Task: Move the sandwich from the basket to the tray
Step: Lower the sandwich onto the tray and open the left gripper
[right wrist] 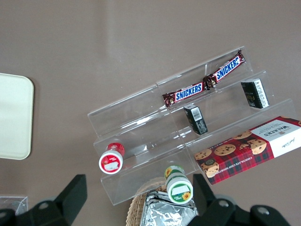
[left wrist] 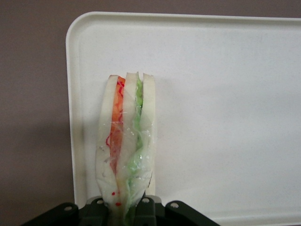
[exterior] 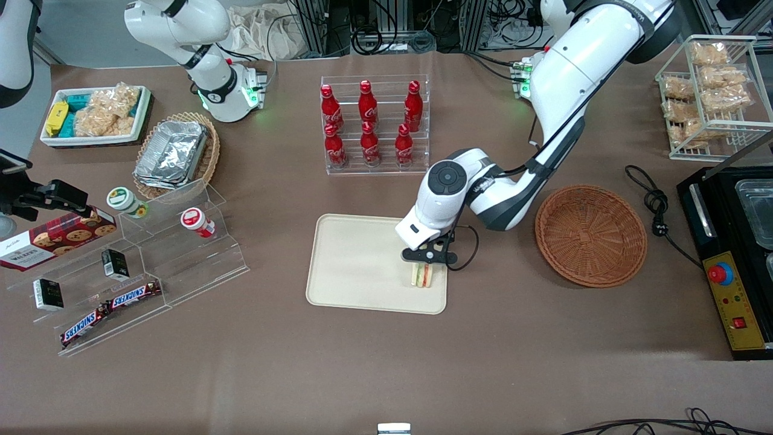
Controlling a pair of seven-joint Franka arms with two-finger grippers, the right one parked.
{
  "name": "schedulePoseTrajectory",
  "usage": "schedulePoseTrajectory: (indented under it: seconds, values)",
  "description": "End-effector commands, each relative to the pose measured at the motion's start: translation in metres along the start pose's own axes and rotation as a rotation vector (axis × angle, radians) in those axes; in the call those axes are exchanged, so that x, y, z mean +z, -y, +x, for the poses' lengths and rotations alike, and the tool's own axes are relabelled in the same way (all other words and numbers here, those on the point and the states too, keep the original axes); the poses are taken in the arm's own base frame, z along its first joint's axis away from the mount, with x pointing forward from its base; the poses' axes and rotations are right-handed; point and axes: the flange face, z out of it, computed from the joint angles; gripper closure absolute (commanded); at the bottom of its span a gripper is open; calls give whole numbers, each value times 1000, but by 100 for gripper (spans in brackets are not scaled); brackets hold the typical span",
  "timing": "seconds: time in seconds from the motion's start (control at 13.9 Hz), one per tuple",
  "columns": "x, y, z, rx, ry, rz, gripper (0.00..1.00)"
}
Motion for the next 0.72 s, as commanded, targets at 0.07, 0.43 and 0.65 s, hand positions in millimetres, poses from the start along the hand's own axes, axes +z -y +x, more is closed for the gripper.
schedulePoseTrajectory:
  seconds: [0.07,0.43,0.65]
  values:
    - [1,4,10,-1,-32,17,100]
    - [4,4,8,-38,-39,26,1]
    - [-10,6,16,-74,-59,15,1]
